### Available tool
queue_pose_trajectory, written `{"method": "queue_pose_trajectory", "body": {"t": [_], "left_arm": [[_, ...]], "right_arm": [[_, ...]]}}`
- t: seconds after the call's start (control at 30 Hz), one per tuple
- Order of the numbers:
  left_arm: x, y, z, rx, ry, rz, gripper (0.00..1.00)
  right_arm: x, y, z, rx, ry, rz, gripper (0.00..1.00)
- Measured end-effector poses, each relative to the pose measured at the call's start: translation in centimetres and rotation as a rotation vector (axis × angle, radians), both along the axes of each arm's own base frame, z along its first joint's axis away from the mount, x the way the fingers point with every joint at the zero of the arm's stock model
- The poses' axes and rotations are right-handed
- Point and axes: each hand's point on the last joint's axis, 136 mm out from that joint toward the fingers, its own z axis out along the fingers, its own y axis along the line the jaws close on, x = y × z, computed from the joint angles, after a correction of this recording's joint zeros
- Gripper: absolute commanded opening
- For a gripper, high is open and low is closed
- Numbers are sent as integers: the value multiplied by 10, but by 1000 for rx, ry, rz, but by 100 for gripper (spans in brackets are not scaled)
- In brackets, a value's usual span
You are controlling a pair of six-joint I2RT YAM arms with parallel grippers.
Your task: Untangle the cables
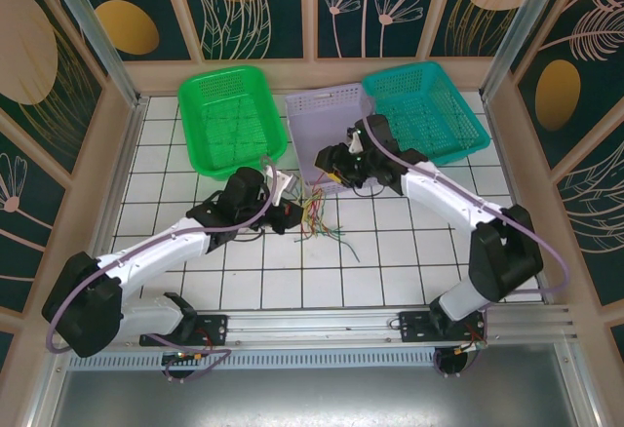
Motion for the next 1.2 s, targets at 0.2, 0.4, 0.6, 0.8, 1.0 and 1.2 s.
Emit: {"method": "queue_pose_trajectory", "body": {"t": [0.2,0.4,0.6,0.8,1.0,1.2], "left_arm": [[-2,0,-2,13,-2,-1,0],[1,4,-7,44,-6,23,0],[3,6,-9,59,-20,31,1],[4,9,-12,81,-19,40,0],[6,14,-16,106,-25,59,0],[8,14,-16,108,-33,67,0]], "right_arm": [[13,3,-6,-6,25,-47,0],[21,-13,11,14,-2,-114,0],[24,-27,36,47,-45,-148,0],[20,-29,43,58,-48,-159,0],[14,-45,62,56,-75,-210,0],[14,-75,77,44,-92,-285,0]]}}
